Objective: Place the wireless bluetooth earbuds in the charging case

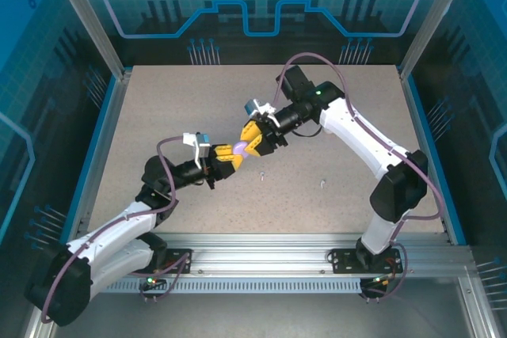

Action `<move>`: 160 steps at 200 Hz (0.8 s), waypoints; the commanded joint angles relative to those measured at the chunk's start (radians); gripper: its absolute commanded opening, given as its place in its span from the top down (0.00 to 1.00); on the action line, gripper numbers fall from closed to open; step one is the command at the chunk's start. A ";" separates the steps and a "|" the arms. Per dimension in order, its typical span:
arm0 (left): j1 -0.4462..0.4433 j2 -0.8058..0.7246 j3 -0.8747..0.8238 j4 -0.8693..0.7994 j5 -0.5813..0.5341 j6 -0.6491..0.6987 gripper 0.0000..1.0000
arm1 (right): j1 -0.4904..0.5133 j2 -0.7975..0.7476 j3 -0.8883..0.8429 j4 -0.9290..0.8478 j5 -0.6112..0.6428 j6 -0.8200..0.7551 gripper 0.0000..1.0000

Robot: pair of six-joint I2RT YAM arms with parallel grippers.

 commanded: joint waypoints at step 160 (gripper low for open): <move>-0.012 -0.106 0.185 -0.709 -0.013 0.486 0.34 | 0.064 -0.158 -0.099 -0.033 0.469 -0.020 0.93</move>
